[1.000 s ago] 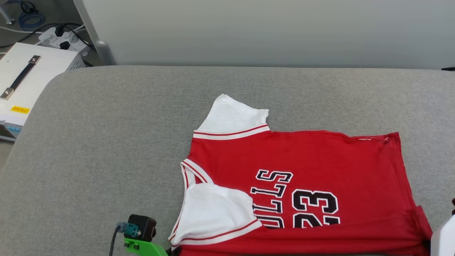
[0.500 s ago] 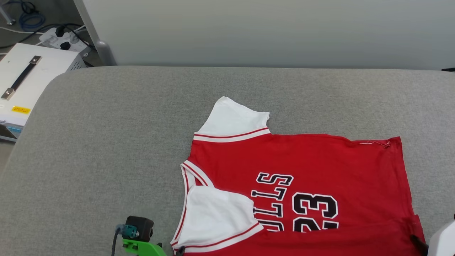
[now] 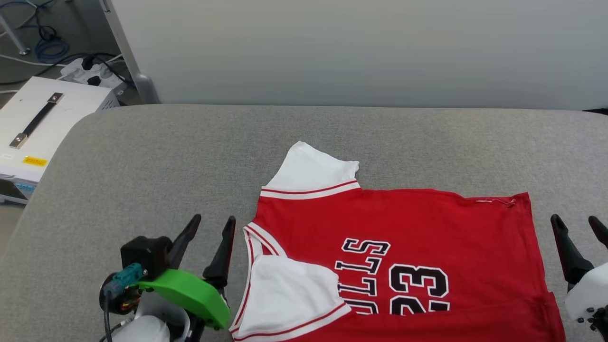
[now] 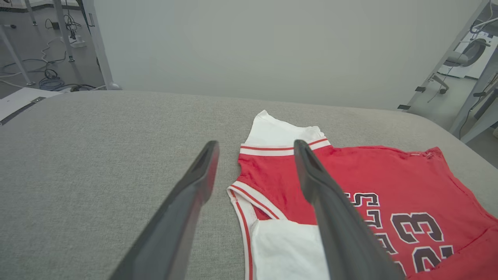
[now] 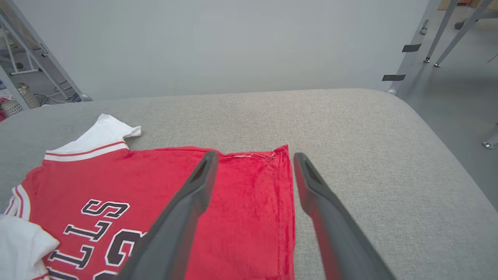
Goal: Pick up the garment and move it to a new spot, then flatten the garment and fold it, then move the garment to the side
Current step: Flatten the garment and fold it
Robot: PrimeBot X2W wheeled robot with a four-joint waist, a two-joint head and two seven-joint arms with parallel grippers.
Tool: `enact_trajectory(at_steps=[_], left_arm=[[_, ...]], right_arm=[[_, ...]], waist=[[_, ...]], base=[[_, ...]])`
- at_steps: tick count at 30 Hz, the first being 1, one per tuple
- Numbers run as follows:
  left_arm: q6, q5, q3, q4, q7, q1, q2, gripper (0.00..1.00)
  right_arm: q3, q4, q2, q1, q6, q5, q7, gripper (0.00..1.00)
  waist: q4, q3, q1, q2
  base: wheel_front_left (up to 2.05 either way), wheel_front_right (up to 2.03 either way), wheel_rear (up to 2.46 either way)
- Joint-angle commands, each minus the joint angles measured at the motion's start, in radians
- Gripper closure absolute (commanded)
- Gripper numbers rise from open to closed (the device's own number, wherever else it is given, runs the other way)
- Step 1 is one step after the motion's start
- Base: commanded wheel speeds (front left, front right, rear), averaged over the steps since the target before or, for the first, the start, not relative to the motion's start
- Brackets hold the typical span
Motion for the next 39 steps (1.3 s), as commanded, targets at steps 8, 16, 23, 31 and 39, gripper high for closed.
enact_trajectory(at_steps=[8, 16, 23, 31, 39], left_arm=[[-0.080, 0.210, 0.251, -0.063, -0.013, 0.111, -0.151, 0.00], [-0.199, 0.301, 0.338, 0.017, -0.013, 0.158, -0.236, 0.00], [-0.259, 0.349, 0.392, 0.059, -0.013, 0.159, -0.290, 0.00], [-0.328, 0.375, 0.364, 0.093, 0.052, 0.061, -0.273, 0.00], [-0.395, 0.371, 0.287, 0.119, 0.348, -0.240, -0.214, 0.00]], right_arm=[[0.068, -0.021, 0.020, 0.012, -0.001, 0.008, -0.228, 0.00], [0.112, 0.017, 0.032, 0.006, -0.001, -0.016, -0.316, 0.00], [0.138, 0.044, 0.040, -0.011, -0.001, -0.011, -0.349, 0.00], [0.157, 0.025, 0.034, -0.057, -0.001, -0.001, -0.351, 0.00], [0.206, -0.011, 0.042, -0.134, -0.001, -0.005, -0.356, 0.00]], waist=[[0.003, 0.014, 0.0000, 0.0000], [-0.008, 0.030, 0.0000, 0.0000], [-0.029, 0.048, 0.0000, 0.0000], [-0.064, 0.130, 0.0000, 0.0000], [-0.137, 0.265, 0.0000, 0.0000]], base=[[0.00, 0.00, 0.00], [0.00, 0.00, 0.00], [0.00, 0.00, 0.00], [0.00, 0.00, 0.00], [0.00, 0.00, 0.00]])
